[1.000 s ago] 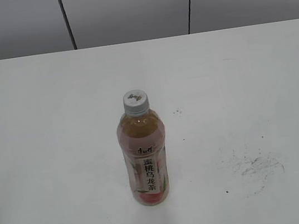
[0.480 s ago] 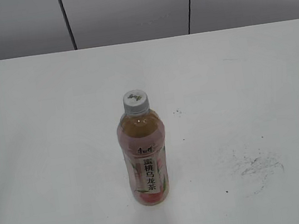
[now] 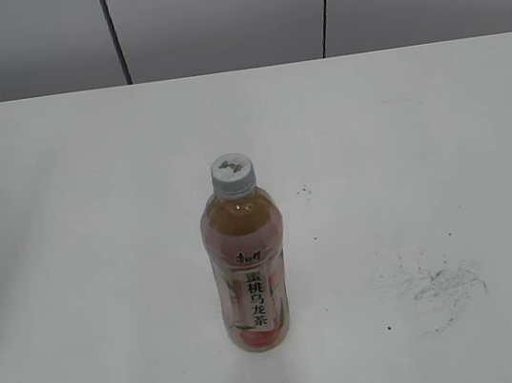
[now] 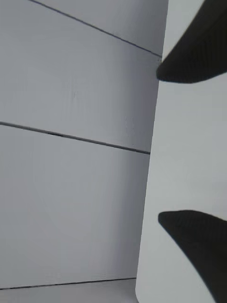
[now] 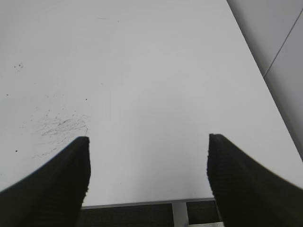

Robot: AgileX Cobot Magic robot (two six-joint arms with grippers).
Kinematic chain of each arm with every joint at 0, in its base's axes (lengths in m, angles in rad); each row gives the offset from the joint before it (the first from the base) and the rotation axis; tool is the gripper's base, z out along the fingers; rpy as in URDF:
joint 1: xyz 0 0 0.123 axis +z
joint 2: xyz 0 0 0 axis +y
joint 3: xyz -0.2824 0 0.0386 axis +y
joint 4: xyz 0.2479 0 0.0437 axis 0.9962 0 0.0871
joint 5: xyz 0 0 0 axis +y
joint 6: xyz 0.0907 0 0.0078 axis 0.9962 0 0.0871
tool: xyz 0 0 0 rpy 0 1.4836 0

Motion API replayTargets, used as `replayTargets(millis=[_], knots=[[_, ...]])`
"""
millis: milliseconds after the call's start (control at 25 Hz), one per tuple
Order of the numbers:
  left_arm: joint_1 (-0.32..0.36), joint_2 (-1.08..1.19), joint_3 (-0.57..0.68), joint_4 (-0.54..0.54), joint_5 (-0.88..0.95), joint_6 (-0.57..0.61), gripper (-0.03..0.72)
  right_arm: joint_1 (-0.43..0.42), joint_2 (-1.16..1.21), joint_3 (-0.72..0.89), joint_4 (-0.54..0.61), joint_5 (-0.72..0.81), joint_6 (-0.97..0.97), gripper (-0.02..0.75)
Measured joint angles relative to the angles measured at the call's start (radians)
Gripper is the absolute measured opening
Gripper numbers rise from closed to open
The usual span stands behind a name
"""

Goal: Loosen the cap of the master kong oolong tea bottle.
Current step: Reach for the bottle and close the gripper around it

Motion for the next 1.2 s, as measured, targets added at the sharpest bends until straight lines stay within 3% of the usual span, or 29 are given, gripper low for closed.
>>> replayTargets(millis=[200,560,1040,1200], knots=[[-0.029,0.295,0.001,-0.003,-0.254,0.000,0.498,0.000,0.000,0.000,0.000,0.000,0.000,0.575],[-0.153,0.671,0.001,0.070,-0.639,0.000,0.498,0.000,0.000,0.000,0.000,0.000,0.000,0.575],[-0.166,1.008,0.001,0.074,-1.058,-0.001,0.498,0.000,0.000,0.000,0.000,0.000,0.000,0.575],[-0.166,1.037,0.001,0.070,-1.099,-0.024,0.498,0.000,0.000,0.000,0.000,0.000,0.000,0.575]])
